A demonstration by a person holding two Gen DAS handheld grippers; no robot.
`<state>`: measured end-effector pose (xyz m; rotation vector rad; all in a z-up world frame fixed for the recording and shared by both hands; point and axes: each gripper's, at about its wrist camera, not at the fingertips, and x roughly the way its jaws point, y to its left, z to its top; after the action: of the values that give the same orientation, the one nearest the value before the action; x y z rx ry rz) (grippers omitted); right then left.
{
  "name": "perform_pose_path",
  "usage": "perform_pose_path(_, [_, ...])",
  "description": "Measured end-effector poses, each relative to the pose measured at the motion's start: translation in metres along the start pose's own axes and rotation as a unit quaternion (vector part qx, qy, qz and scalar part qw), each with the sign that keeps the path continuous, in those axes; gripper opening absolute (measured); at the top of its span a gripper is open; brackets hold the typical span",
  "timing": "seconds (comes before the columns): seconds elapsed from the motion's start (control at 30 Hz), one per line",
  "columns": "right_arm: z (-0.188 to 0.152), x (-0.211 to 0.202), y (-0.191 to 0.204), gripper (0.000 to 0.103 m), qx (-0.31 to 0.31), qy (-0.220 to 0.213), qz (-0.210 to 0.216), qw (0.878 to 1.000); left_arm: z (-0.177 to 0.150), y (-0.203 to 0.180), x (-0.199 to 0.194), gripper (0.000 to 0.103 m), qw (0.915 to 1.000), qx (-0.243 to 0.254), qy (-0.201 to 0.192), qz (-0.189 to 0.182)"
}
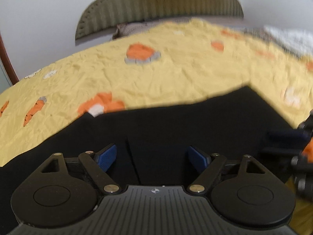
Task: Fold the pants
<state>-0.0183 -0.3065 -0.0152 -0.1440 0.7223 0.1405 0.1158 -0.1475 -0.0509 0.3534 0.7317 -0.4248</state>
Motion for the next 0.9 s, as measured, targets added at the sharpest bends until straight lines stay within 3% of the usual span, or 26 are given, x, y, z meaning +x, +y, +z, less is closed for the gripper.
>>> perform_pose_path(0.07, [-0.014, 0.008, -0.002, 0.021, -0.021, 0.028, -0.011, 0.999, -0.003, 0.001, 0.001, 0.085, 0.9999, -0.003, -0.006, 0.012])
perform_pose_path(0.23, [-0.016, -0.012, -0.003, 0.022, 0.002, 0.005, 0.0, 1.0, -0.003, 0.008, -0.015, 0.09, 0.9986, 0.005, -0.03, 0.042])
perform_pose_path(0.3, [-0.013, -0.008, -0.002, 0.025, 0.016, -0.006, 0.017, 1.0, -0.005, 0.006, -0.008, 0.095, 0.9983, 0.022, -0.019, 0.051])
perform_pose_path(0.33, [-0.013, -0.006, 0.0, 0.033, 0.012, 0.0, 0.022, 1.0, -0.005, 0.004, -0.003, 0.096, 0.9979, 0.032, -0.005, 0.056])
perform_pose_path(0.37, [-0.013, -0.001, 0.006, 0.039, -0.004, 0.014, 0.018, 1.0, -0.007, 0.004, -0.001, 0.096, 0.9977, 0.031, -0.003, 0.06])
perform_pose_path(0.43, [-0.007, 0.002, 0.015, 0.042, -0.041, 0.011, -0.009, 0.999, -0.008, 0.011, -0.01, 0.094, 0.9976, 0.011, -0.01, 0.067])
perform_pose_path(0.53, [0.002, -0.006, 0.021, 0.042, -0.026, -0.014, 0.011, 1.0, -0.011, 0.03, -0.026, 0.096, 0.9967, -0.013, -0.018, 0.078])
perform_pose_path(0.63, [0.011, -0.009, 0.039, 0.042, -0.034, -0.042, 0.038, 0.998, -0.018, 0.05, -0.031, 0.098, 0.9967, -0.037, -0.002, 0.073])
perform_pose_path(0.77, [0.026, 0.022, 0.062, 0.045, -0.068, -0.024, 0.043, 0.996, -0.036, 0.055, -0.026, 0.098, 0.9944, -0.015, 0.03, 0.1])
perform_pose_path(0.9, [0.027, 0.035, 0.077, 0.054, -0.106, -0.015, 0.004, 0.994, -0.051, 0.069, -0.044, 0.099, 0.9942, -0.029, 0.018, 0.102])
